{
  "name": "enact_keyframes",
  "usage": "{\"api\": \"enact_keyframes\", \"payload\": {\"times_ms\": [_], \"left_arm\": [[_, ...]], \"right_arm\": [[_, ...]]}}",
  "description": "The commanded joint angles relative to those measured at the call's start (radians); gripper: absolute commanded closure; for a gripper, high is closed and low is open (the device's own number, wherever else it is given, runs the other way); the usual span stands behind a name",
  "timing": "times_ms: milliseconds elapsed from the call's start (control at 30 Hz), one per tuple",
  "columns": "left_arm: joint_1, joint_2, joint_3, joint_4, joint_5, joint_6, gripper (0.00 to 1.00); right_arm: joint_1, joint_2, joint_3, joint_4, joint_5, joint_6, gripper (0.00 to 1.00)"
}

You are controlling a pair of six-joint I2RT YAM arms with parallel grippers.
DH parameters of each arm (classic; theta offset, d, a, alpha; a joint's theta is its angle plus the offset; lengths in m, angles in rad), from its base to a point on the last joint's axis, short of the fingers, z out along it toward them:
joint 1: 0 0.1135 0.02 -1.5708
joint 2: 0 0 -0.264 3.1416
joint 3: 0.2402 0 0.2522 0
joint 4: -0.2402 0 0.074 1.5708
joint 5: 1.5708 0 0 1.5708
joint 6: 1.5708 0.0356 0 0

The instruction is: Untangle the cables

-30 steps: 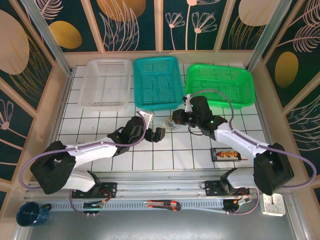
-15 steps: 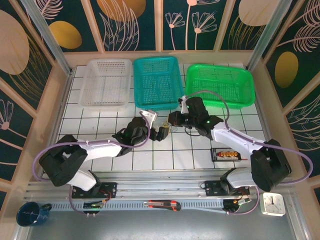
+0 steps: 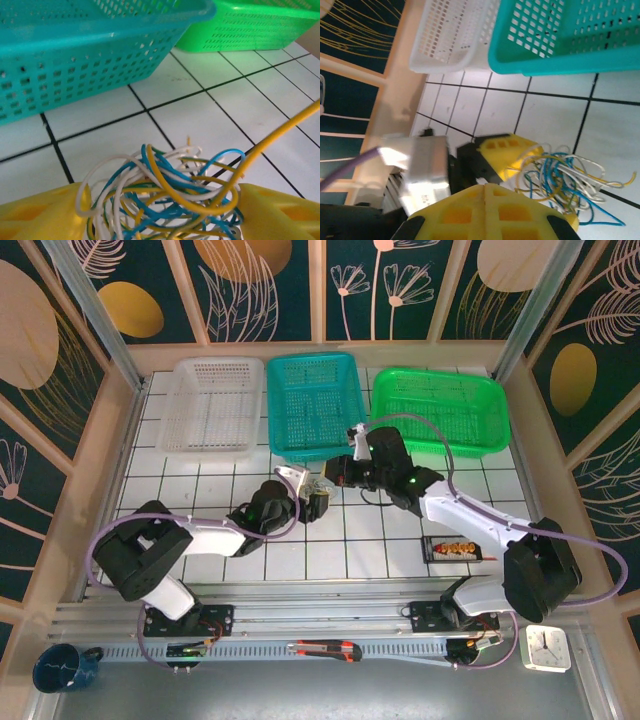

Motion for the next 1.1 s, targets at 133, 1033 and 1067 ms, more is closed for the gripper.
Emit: {"api": "enact_keyframes", "payload": {"times_ms": [133, 1033, 1067], "left_arm": [[0.027, 0.039, -0.087, 0.099, 0.001, -0.041, 0.39], [0.035, -0.033, -0.141, 0.054, 0.013, -0.058, 0.18], [0.036, -0.058, -0.141, 0.037, 0.019, -0.049, 0.15]], "right_arm": [[-0.013, -0.029, 0.101, 0.094, -0.097, 0.062, 1.0], [-0.207, -0.064, 0.271, 0.196, -0.247, 0.191, 1.0], [-0.207, -0.066, 0.261, 0.19, -0.242, 0.184, 1.0]]}}
